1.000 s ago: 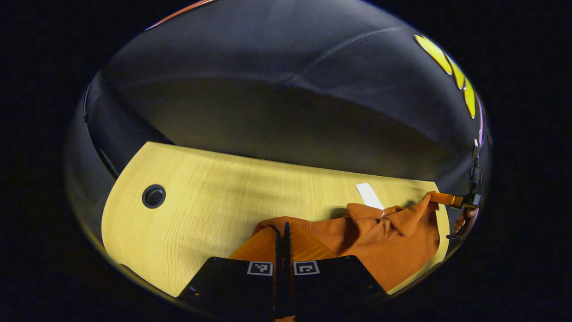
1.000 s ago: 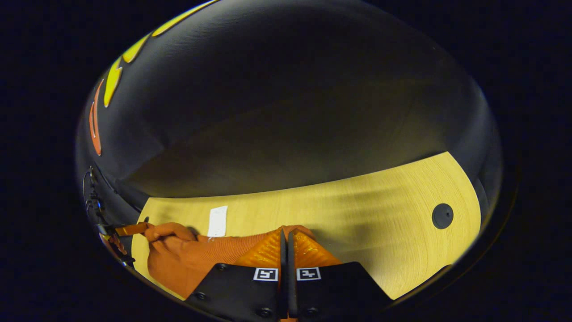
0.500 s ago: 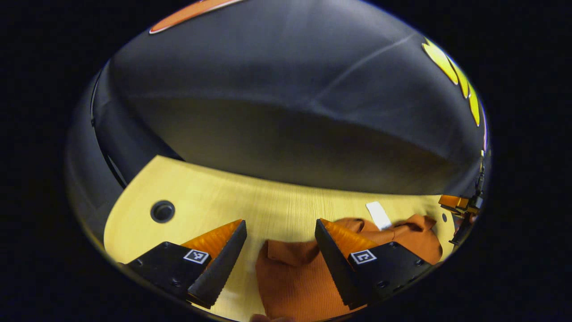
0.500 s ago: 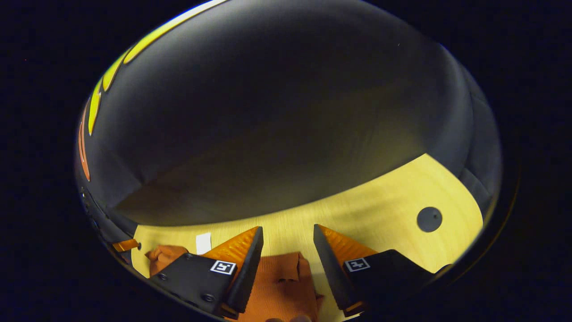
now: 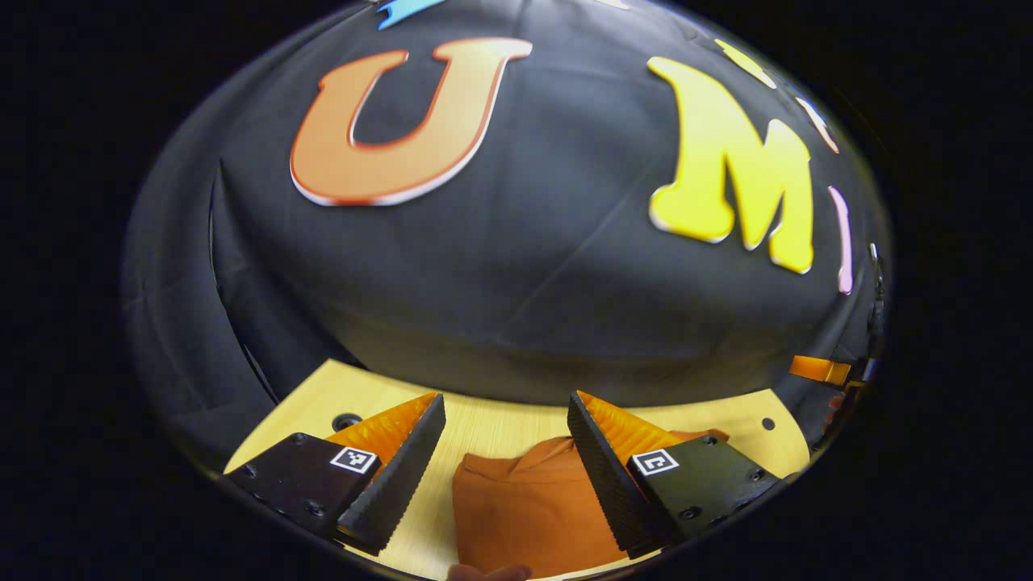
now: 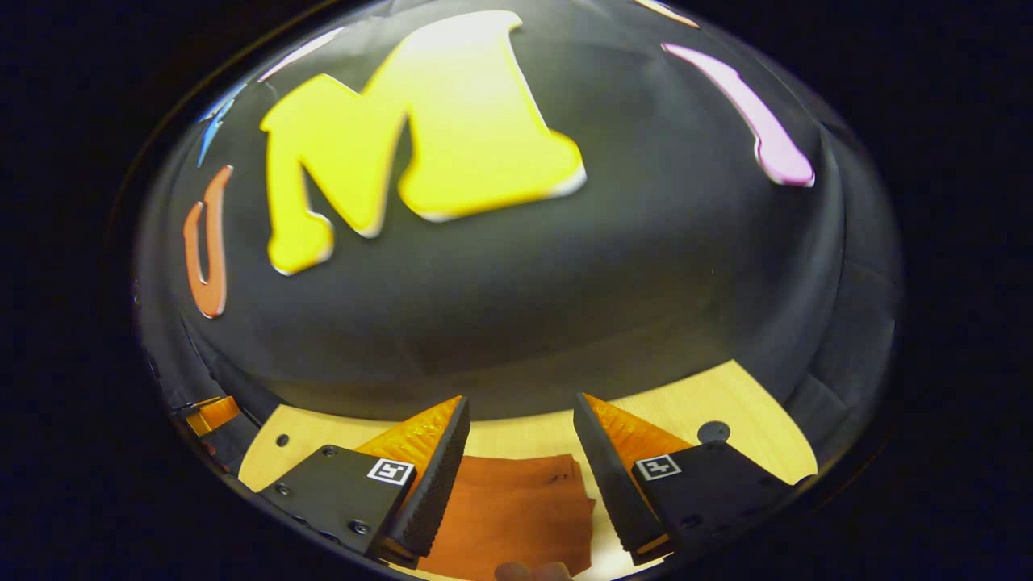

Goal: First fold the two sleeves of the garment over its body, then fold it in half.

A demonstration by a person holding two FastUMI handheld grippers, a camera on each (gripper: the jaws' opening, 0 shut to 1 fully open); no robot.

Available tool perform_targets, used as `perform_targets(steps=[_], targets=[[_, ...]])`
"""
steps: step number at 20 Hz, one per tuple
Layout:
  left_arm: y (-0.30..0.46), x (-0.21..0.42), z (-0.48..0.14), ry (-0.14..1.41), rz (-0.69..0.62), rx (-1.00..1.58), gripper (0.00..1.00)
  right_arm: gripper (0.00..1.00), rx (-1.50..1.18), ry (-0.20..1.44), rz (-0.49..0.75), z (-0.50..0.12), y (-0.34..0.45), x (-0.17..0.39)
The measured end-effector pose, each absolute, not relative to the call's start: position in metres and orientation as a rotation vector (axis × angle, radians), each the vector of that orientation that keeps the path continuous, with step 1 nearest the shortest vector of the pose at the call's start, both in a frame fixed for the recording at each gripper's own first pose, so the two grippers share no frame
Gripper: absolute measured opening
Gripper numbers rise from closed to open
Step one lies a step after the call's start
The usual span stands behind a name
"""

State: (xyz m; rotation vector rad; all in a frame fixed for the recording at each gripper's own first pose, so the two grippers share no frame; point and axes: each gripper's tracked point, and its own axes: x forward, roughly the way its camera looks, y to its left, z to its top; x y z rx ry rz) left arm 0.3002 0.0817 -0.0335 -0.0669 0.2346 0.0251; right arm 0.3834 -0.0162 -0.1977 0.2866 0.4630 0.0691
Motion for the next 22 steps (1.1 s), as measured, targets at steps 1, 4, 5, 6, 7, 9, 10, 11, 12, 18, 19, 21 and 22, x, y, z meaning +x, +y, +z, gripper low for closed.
perform_targets(steps=[1,4,5,6,7,9,10,11,12,18,19,21,22], targets=[[0.077,0.284,-0.013,0.188,0.020,-0.048,0.99,0.84,0.280,0.416,0.088,-0.169,-0.011,0.368],[0.055,0.230,0.054,0.055,-0.009,-0.036,0.98,0.87,0.265,0.223,0.095,-0.099,-0.007,0.333],[0.048,0.213,0.071,0.017,-0.030,-0.038,0.98,0.90,0.247,0.157,0.095,-0.080,-0.008,0.316],[0.042,0.195,0.083,-0.013,-0.050,-0.032,0.98,0.87,0.227,0.126,0.096,-0.070,-0.007,0.300],[0.037,0.179,0.088,-0.031,-0.069,-0.027,0.98,0.85,0.221,0.131,0.100,-0.072,-0.004,0.289],[0.031,0.146,0.094,-0.057,-0.065,-0.007,0.98,0.87,0.238,0.150,0.101,-0.071,0.002,0.272],[0.029,0.128,0.094,-0.074,-0.054,0.002,0.98,0.86,0.244,0.142,0.093,-0.068,0.003,0.263],[0.028,0.108,0.092,-0.079,-0.040,-0.003,0.98,0.87,0.234,0.122,0.088,-0.064,0.003,0.256],[0.023,0.090,0.088,-0.076,-0.029,-0.027,0.98,0.88,0.222,0.113,0.081,-0.063,0.001,0.251],[0.005,-0.017,0.069,-0.059,0.034,-0.018,0.98,0.86,0.196,0.114,0.095,-0.066,-0.009,0.202],[-0.002,-0.030,0.066,-0.064,0.031,-0.030,0.98,0.86,0.192,0.105,0.091,-0.068,-0.011,0.199],[-0.016,-0.056,0.056,-0.057,0.022,-0.049,0.98,0.88,0.185,0.085,0.068,-0.066,-0.020,0.191],[-0.021,-0.068,0.053,-0.049,0.026,-0.037,0.98,0.88,0.185,0.088,0.060,-0.067,-0.022,0.188]])
